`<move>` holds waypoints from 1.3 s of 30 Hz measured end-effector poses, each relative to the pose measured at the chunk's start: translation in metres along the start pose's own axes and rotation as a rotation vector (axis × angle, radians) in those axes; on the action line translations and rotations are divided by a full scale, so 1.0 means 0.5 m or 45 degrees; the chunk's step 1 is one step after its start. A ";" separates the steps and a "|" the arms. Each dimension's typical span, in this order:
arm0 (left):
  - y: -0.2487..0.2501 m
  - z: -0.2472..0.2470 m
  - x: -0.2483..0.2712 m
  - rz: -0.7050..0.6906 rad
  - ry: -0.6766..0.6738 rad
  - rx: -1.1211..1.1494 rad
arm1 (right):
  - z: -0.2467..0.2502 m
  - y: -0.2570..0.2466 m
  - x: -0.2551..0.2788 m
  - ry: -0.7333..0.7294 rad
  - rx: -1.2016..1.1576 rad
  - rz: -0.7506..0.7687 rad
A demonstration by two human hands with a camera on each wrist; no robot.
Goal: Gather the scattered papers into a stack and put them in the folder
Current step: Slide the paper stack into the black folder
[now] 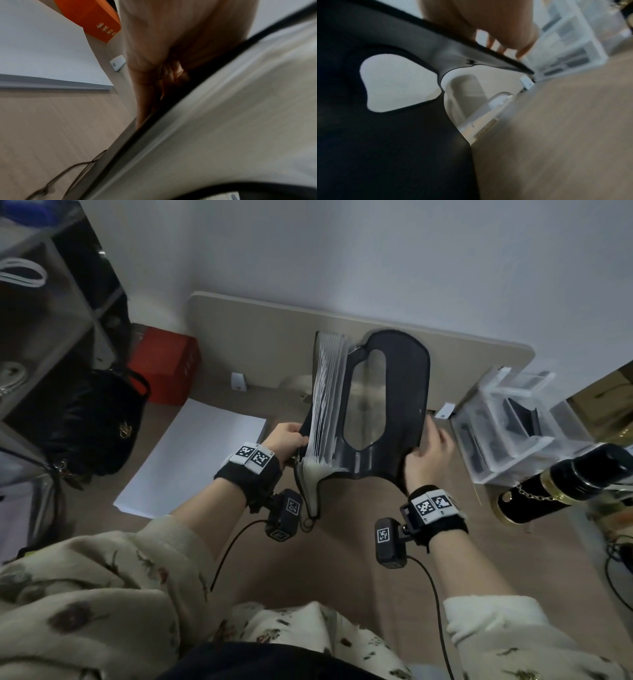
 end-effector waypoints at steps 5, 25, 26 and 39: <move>0.000 0.001 -0.001 -0.024 -0.004 -0.003 | -0.015 -0.038 0.013 -0.111 -0.030 0.161; 0.028 -0.020 0.012 -0.134 -0.215 -0.555 | -0.089 -0.078 -0.001 -0.765 0.346 -0.204; 0.030 -0.023 0.013 -0.143 -0.228 -0.597 | -0.091 -0.078 -0.001 -0.760 0.367 -0.221; 0.031 -0.027 0.001 -0.221 -0.382 -0.778 | -0.109 -0.131 0.058 -0.911 0.118 -0.453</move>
Point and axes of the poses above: each hand's wrist, its own x-axis away from the middle knuckle, its own z-axis out of the back of the hand, y = z × x, the point moved 3 cm from there along -x, towards the middle knuckle, and after that the axes turned 4 degrees about -z, right-handed, at the moved point
